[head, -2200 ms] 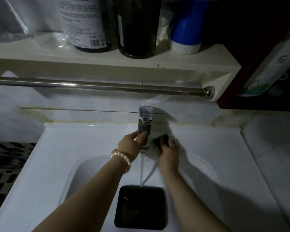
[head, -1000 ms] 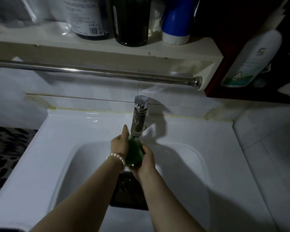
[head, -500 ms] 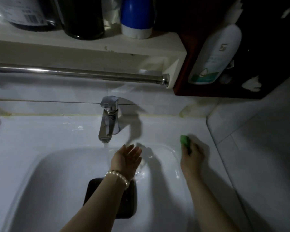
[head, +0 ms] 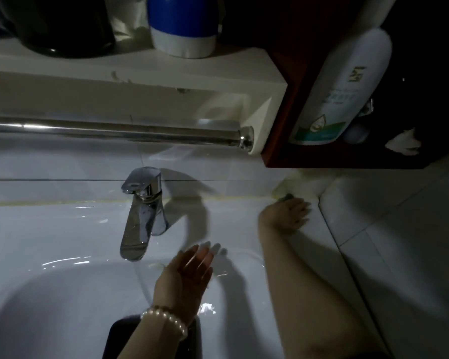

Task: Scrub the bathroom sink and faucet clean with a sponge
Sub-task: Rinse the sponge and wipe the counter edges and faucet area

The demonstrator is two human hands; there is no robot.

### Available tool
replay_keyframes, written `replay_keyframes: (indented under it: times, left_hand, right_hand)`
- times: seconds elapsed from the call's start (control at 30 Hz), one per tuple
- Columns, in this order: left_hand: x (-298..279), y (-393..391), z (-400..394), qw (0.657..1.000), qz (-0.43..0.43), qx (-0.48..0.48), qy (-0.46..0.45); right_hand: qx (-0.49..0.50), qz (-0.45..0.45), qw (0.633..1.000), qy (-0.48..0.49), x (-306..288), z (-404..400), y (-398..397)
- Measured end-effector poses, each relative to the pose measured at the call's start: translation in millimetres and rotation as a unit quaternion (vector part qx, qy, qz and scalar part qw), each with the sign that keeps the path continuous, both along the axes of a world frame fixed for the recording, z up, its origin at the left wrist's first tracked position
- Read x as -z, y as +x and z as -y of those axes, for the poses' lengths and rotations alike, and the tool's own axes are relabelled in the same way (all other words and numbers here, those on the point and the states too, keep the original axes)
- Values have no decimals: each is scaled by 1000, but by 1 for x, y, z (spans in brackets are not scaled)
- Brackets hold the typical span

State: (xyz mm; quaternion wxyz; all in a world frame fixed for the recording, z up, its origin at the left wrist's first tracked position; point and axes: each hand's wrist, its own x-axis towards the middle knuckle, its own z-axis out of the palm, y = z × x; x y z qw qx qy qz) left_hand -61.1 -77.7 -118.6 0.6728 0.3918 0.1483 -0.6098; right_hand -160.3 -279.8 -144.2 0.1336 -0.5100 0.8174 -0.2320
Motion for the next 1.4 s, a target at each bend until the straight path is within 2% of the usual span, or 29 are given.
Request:
replay_keyframes:
  times: [0.07,0.13,0.23,0.3,0.37,0.43,0.47,0.5,0.53,0.6,0.67,0.73,0.83,0.9,0.93,1.0,1.07,1.13,1.2,1.3,1.37,1.4]
  left_hand:
    - [0,9,-2,999,3,-33,8]
    - [2,18,-6,997,14,-73,32]
    - [8,31,-17,989,58,-109,79]
    - [11,36,-23,984,90,-109,108]
    - [12,36,-21,981,100,-106,129]
    - [9,29,-13,984,72,-101,131]
    - [8,25,-8,985,64,-96,127]
    - [7,20,-2,987,57,-92,122]
    - [7,14,3,988,50,-89,118]
    - [6,0,11,991,38,-76,107]
    - [4,-11,17,993,30,-59,99]
    - [3,-19,21,994,23,-48,94]
    - [5,-23,22,995,17,-48,85]
    - [7,-22,21,996,8,-47,82]
    - [7,-22,21,996,4,-46,81]
    - [6,-18,20,996,-6,-53,76]
    - [1,-7,14,995,-3,-77,69]
    - [-4,9,5,990,14,-118,79]
    - [-4,25,-11,981,40,-154,107]
    - [-5,41,-32,971,76,-162,157]
    - [-5,53,-47,958,128,-170,191]
    - [-6,58,-56,950,162,-164,211]
  right_hand:
    - [-51,31,998,9,-2,-29,43]
    - [-167,29,985,-19,9,-72,89]
    - [-369,-47,926,-70,25,-116,124]
    - [-456,-72,886,-56,26,-112,115]
    - [-537,-58,841,-27,15,-96,83]
    - [-529,-5,843,-96,-3,-75,40]
    - [-500,21,862,-84,-10,-67,24]
    - [-503,18,861,-80,-12,-54,6]
    - [-495,11,861,-118,-11,-37,-12]
    - [-438,35,890,-119,-14,-18,-38]
    - [-342,36,930,-127,-9,1,-63]
    - [-208,87,965,-132,-4,17,-84]
    - [-19,150,974,-168,-14,31,-90]
    - [24,140,979,-147,-18,35,-76]
    - [21,151,979,-137,-19,32,-67]
    - [-17,90,992,-86,-23,20,-52]
    - [-56,79,989,-112,-18,-2,-37]
    - [-172,7,980,-101,-12,-39,-11]
    - [-323,-28,943,-71,-2,-79,27]
    - [-405,62,912,0,-6,-140,86]
    - [-356,217,907,59,-15,-179,115]
    - [-327,302,890,97,-17,-199,124]
